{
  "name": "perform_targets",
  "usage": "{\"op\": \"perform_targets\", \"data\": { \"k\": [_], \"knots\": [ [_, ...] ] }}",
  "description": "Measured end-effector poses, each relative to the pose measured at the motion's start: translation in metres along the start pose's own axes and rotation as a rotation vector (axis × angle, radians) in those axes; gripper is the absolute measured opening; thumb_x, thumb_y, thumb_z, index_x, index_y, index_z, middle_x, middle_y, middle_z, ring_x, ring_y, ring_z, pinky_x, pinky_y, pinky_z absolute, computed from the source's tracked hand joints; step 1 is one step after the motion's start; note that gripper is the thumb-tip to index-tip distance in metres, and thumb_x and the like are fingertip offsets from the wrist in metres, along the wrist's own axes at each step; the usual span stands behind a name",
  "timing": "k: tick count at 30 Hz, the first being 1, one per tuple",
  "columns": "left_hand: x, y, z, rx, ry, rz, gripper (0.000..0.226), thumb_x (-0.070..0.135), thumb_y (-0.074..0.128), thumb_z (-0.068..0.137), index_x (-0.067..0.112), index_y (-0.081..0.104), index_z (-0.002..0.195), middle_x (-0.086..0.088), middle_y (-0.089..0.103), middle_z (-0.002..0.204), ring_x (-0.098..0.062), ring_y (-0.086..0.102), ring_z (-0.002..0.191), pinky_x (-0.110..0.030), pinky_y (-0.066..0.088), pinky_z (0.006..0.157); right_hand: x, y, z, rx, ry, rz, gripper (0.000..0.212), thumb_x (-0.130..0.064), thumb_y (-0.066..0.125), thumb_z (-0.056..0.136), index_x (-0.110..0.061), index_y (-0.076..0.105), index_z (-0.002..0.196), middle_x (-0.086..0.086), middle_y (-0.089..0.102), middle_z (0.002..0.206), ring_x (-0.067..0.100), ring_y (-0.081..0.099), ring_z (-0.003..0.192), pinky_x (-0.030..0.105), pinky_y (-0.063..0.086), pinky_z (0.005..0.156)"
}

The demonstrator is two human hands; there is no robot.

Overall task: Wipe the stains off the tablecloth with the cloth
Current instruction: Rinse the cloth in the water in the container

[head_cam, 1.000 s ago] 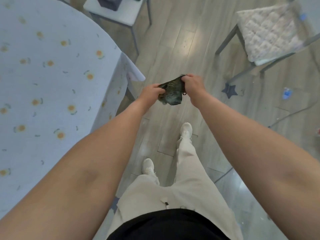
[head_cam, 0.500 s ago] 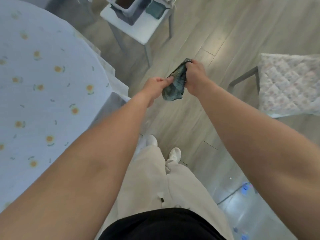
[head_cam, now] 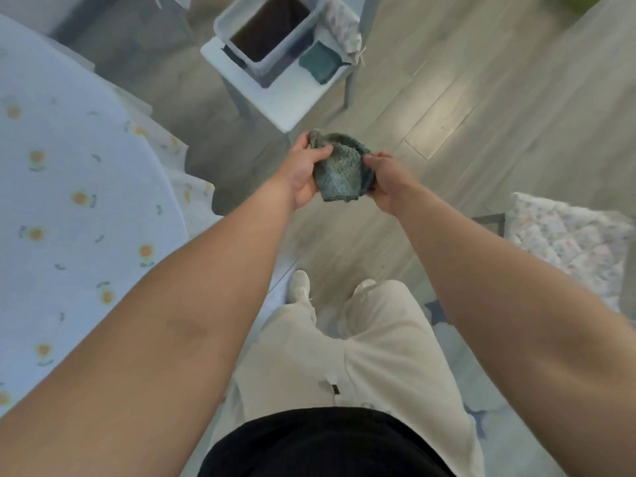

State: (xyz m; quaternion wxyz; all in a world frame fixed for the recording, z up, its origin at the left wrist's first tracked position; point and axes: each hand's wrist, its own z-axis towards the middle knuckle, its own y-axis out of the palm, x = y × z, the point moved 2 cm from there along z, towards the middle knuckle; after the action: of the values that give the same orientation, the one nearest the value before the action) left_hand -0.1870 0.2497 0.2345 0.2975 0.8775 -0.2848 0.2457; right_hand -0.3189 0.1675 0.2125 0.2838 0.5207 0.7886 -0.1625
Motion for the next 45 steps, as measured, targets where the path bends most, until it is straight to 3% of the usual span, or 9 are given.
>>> {"op": "perform_targets", "data": {
  "k": [7, 12, 15, 21, 27, 29, 31, 35, 45],
  "knots": [
    [0.072, 0.011, 0.067, 0.319, 0.046, 0.172, 0.018, 0.001, 0.052, 0.098, 0.011, 0.049, 0.112, -0.017, 0.061, 0.111, -0.032, 0.061, 0.099, -0.050, 0.054, 0.090, -0.097, 0.008, 0.101, -0.103, -0.135, -0.383, 0.014, -0.021, 0.055, 0.098, -0.018, 0.054, 0.084, 0.006, 0.063, 0.083, 0.023, 0.064, 0.075, 0.033, 0.057, 0.062],
    [0.102, 0.045, 0.096, 0.336, -0.043, -0.221, 0.099, -0.003, 0.069, 0.087, 0.029, 0.006, 0.156, -0.019, 0.048, 0.140, -0.028, 0.073, 0.084, -0.047, 0.059, 0.082, -0.169, 0.033, 0.157, -0.248, -0.184, -0.480, 0.019, -0.007, 0.047, 0.097, -0.019, 0.055, 0.110, 0.006, 0.062, 0.105, 0.025, 0.066, 0.094, 0.038, 0.059, 0.075],
    [0.117, 0.065, 0.110, 0.389, -0.012, -0.427, 0.106, -0.011, 0.065, 0.086, 0.032, 0.000, 0.158, -0.019, 0.029, 0.155, -0.027, 0.068, 0.087, -0.045, 0.055, 0.089, -0.202, 0.045, 0.179, -0.315, -0.180, -0.452, 0.062, 0.005, 0.037, 0.093, -0.032, 0.040, 0.142, 0.007, 0.053, 0.125, 0.024, 0.060, 0.105, 0.040, 0.058, 0.084],
    [0.154, 0.064, 0.163, 0.566, 0.008, -0.179, 0.116, -0.024, 0.063, 0.076, 0.037, 0.006, 0.157, -0.013, 0.028, 0.155, -0.033, 0.060, 0.102, -0.055, 0.055, 0.089, -0.262, 0.083, 0.221, -0.394, -0.301, -0.932, 0.049, 0.004, 0.044, 0.088, -0.011, 0.054, 0.133, 0.009, 0.060, 0.117, 0.019, 0.060, 0.097, 0.030, 0.053, 0.078],
    [0.178, 0.034, 0.240, 0.499, -0.054, 0.549, 0.056, 0.017, 0.090, 0.069, 0.018, 0.064, 0.119, 0.000, 0.061, 0.117, -0.018, 0.060, 0.094, -0.026, 0.049, 0.068, -0.313, 0.117, 0.286, -0.413, -0.663, -1.452, 0.014, -0.023, 0.065, 0.089, -0.013, 0.070, 0.098, 0.005, 0.064, 0.100, 0.020, 0.061, 0.089, 0.027, 0.046, 0.077],
    [0.190, 0.022, 0.272, 0.543, 0.025, 0.794, 0.019, 0.027, 0.081, 0.080, 0.019, 0.064, 0.084, -0.003, 0.064, 0.092, -0.019, 0.058, 0.081, -0.026, 0.041, 0.062, -0.323, 0.134, 0.313, -0.412, -0.783, -1.563, 0.022, -0.034, 0.063, 0.092, -0.013, 0.070, 0.095, 0.006, 0.052, 0.111, 0.022, 0.054, 0.096, 0.030, 0.042, 0.088],
    [0.199, 0.010, 0.295, 0.608, 0.061, 0.832, 0.031, 0.030, 0.068, 0.092, 0.022, 0.053, 0.065, 0.001, 0.056, 0.072, -0.019, 0.051, 0.069, -0.029, 0.033, 0.058, -0.330, 0.147, 0.339, -0.419, -0.917, -1.633, 0.034, -0.041, 0.056, 0.095, -0.011, 0.072, 0.090, 0.011, 0.052, 0.109, 0.028, 0.051, 0.104, 0.035, 0.039, 0.097],
    [0.221, -0.024, 0.341, 0.736, 0.110, 0.734, 0.023, 0.033, 0.053, 0.101, 0.017, 0.061, 0.087, 0.004, 0.059, 0.079, -0.020, 0.054, 0.079, -0.030, 0.036, 0.065, -0.345, 0.174, 0.395, -0.441, -0.770, -1.542, 0.042, -0.041, 0.042, 0.101, -0.011, 0.055, 0.075, 0.009, 0.056, 0.079, 0.028, 0.053, 0.078, 0.032, 0.034, 0.067],
    [0.223, -0.085, 0.460, 0.850, -0.029, 0.989, 0.033, 0.021, 0.048, 0.098, 0.022, 0.062, 0.128, -0.010, 0.059, 0.122, -0.035, 0.049, 0.116, -0.048, 0.045, 0.094, -0.315, 0.234, 0.527, -0.519, -0.813, -1.754, 0.034, -0.035, 0.031, 0.105, -0.008, 0.051, 0.104, 0.012, 0.055, 0.098, 0.033, 0.054, 0.095, 0.037, 0.039, 0.075]
  ]
}}
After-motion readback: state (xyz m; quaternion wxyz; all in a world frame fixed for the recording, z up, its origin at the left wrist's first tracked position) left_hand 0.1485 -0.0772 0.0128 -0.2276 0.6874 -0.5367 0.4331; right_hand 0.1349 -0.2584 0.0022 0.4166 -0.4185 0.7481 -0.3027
